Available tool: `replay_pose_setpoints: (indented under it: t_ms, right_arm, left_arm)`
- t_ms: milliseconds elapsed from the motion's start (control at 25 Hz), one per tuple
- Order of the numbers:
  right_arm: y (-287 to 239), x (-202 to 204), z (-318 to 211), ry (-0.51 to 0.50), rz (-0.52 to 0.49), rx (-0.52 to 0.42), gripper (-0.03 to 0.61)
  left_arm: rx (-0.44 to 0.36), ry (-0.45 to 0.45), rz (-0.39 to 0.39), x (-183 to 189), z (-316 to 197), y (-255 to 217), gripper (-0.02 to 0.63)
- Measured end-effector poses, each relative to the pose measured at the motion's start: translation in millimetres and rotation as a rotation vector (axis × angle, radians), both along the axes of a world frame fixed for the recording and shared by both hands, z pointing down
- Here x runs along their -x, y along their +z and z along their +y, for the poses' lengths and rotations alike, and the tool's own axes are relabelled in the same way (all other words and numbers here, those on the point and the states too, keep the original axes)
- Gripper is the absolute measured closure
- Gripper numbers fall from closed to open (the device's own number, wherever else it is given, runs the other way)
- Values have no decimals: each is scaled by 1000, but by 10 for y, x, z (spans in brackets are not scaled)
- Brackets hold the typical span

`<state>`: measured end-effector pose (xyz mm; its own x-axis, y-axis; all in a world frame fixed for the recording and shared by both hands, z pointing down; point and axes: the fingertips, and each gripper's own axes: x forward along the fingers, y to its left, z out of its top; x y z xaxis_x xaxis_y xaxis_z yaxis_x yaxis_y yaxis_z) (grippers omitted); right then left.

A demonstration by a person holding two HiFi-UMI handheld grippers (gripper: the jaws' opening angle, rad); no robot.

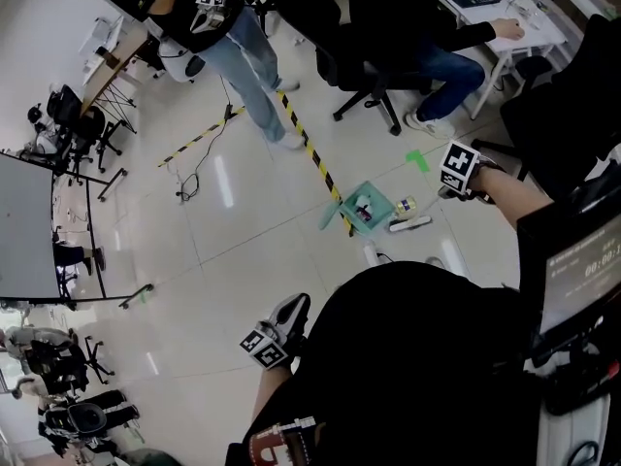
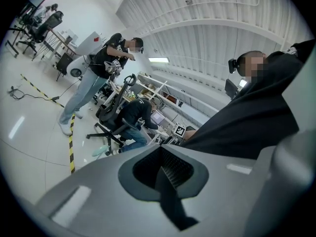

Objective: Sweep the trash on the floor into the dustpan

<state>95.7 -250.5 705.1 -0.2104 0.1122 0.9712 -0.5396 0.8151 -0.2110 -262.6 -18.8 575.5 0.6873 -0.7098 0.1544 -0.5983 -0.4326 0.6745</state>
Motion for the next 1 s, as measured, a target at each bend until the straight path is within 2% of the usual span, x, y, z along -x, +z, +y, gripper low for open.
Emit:
replay_pose_setpoints:
  t_ms: [240,480,640,760,1000]
  right_arm:
    - [225,-133,541,-59,55,120,324]
    - [371,-328,780,-76,188,209,314]
    - [454,-474,940,-134,275,255,322]
    - [510,-535,1002,-191,312,262,325]
    - [197,-673,687,-222,271,199,331]
  left_arm:
    - [0,24,6,-54,-63,3,618]
    - [5,48,6,-104,-101,11,618]
    - [5,47,7,-105,-99,17,618]
    - [6,46,8,-58,-71,94,618]
    - [2,44,22,-31,-102,116,618]
